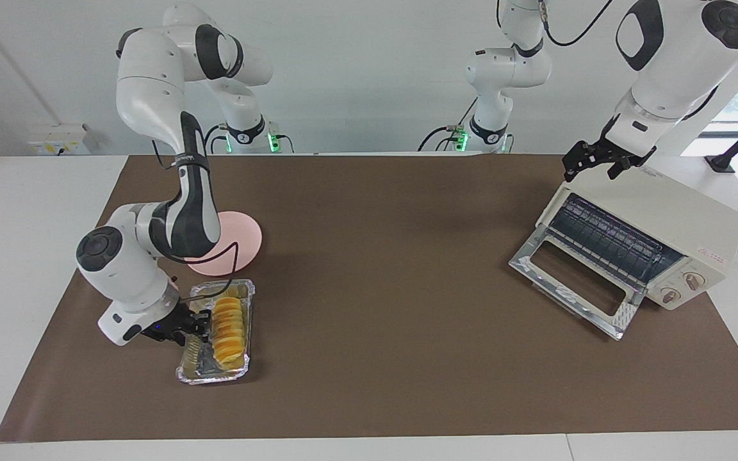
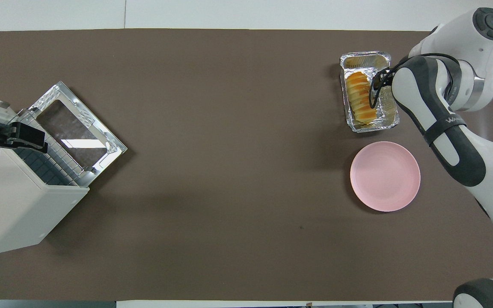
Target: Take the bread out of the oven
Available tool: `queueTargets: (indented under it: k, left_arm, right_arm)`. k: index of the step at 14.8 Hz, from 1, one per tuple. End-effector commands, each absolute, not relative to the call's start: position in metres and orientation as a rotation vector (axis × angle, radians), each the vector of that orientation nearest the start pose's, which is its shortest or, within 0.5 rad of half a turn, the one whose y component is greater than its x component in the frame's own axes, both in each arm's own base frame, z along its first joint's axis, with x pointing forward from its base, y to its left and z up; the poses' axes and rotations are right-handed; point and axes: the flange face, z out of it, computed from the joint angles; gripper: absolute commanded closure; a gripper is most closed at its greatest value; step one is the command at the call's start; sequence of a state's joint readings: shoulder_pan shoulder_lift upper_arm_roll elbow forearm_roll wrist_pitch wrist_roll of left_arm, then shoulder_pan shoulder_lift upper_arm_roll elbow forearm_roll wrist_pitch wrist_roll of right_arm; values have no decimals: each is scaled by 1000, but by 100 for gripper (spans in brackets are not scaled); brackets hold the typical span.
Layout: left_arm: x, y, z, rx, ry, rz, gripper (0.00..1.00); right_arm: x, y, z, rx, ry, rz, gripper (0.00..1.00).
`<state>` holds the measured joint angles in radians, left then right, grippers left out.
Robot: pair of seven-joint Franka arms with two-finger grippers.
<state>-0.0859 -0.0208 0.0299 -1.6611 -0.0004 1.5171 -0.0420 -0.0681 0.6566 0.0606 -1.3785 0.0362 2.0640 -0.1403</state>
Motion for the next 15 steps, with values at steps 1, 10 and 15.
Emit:
queueTargets:
  k: [1, 10, 15]
  left_arm:
    - [542, -30, 592, -3124, 22, 172, 0]
    - [543, -31, 592, -3124, 26, 170, 0]
    - [542, -32, 592, -3124, 31, 167, 0]
  right_arm:
    - [724, 4, 347, -3074, -231, -27, 0]
    - [718, 48, 319, -3166, -197, -94, 0]
    - [714, 50, 305, -3168, -131, -105, 0]
